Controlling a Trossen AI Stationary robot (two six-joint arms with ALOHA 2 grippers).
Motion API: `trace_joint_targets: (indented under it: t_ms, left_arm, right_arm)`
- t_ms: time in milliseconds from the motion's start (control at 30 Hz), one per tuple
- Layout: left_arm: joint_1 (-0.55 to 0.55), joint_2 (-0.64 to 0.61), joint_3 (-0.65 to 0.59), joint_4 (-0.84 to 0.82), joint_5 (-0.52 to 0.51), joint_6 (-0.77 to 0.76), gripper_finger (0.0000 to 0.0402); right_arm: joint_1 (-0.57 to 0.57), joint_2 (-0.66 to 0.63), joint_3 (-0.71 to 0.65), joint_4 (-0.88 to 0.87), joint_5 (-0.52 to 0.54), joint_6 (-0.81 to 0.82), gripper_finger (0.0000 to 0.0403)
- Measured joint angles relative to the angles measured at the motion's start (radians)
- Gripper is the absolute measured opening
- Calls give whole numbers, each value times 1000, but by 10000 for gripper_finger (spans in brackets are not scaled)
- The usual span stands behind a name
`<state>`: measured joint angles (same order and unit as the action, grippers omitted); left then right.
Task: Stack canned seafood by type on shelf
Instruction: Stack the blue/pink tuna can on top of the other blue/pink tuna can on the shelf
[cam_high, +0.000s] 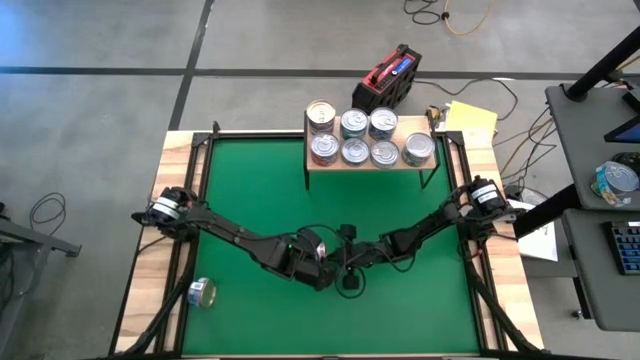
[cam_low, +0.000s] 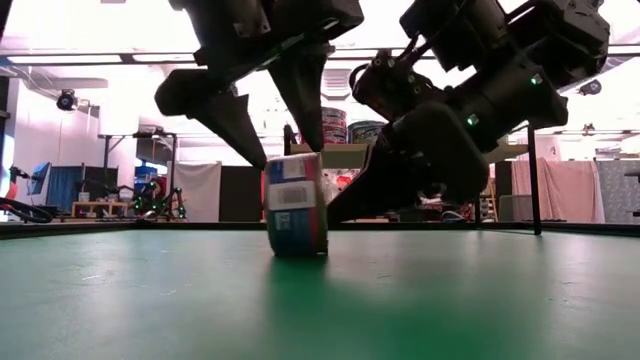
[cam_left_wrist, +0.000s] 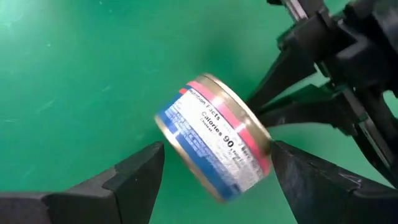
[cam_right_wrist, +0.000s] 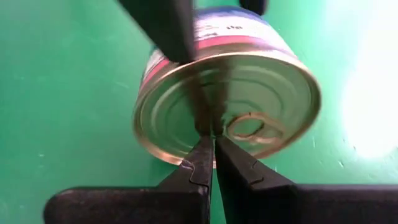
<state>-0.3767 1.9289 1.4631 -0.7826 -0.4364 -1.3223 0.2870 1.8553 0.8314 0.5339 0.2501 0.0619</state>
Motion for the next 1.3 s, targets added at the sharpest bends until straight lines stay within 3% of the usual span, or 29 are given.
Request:
trace_joint_targets:
  t_ms: [367, 867, 1133, 1300]
  left_arm:
    - [0, 0, 12, -62, 1, -44, 299]
    - [-5, 18, -2, 3, 9, -3, 304]
    - [-6, 39, -5, -3, 10, 5, 268]
    - [-6, 39, -7, -5, 17, 36, 221]
  right_arm:
    - [19, 0, 47, -8, -8, -7, 12]
    - [19, 0, 45, -21, -7, -7, 12]
    - [19, 0, 44, -119, 61, 4, 12]
    - [19, 0, 43, -128, 65, 6, 12]
